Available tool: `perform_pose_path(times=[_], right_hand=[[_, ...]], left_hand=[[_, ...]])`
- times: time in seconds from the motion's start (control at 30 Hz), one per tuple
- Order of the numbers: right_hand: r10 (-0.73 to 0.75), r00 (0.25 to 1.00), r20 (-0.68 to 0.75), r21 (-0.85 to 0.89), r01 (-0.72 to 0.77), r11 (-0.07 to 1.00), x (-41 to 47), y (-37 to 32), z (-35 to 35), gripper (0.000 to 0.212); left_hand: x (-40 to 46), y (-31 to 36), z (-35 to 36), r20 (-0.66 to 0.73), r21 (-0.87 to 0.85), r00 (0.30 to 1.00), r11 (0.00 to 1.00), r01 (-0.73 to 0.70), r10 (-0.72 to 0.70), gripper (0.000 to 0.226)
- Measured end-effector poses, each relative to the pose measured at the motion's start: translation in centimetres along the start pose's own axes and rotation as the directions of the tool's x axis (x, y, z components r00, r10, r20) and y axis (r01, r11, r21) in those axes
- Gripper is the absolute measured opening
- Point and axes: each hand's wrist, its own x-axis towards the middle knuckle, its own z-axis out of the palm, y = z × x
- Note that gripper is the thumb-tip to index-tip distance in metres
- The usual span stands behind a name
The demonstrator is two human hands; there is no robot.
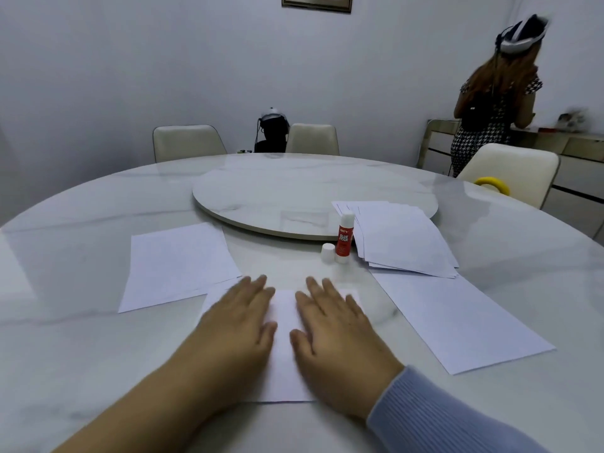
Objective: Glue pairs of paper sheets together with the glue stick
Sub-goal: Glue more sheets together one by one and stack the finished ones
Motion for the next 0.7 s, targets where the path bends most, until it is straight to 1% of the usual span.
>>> perform_pose_path(times=[0.03,0.07,0.13,0.33,0.47,0.63,0.7], right_hand=[[0.026,0.998,0.061,-0.028,-0.024,0.999,0.2,0.3,0.3,0.061],[0.047,0.995,0.090,-0.046,-0.043,0.998,0.3,0.6,0.5,0.063],[0.076,0.993,0.092,-0.055,-0.071,0.996,0.4,1.0,0.7,0.066],[0.156,0.982,0.102,-0.063,-0.150,0.987,0.3,1.5,0.7,0.066],[0.227,0.970,0.091,-0.080,-0.220,0.972,0.1,1.5,0.7,0.074],[0.270,0.958,0.098,-0.118,-0.258,0.959,-0.2,1.6,0.5,0.080],[0.262,0.959,0.111,-0.143,-0.245,0.959,-0.4,2.1,0.3,0.079]], left_hand=[[0.0,0.1,0.7,0.048,0.049,0.999,0.999,-0.004,0.001,0.054],[0.0,0.0,1.1,0.085,0.082,0.996,0.997,0.003,-0.010,0.055],[-0.2,-0.6,1.3,0.109,0.120,0.994,0.993,0.015,-0.028,0.056],[-0.4,-0.5,1.1,0.115,0.161,0.991,0.986,0.050,-0.069,0.059],[-0.5,-0.4,0.9,0.106,0.150,0.990,0.986,0.072,-0.088,0.062],[-0.7,-0.6,0.9,0.101,0.143,0.987,0.984,0.108,-0.123,0.068],[-0.8,-0.7,0.8,0.108,0.148,0.986,0.983,0.107,-0.124,0.069]])
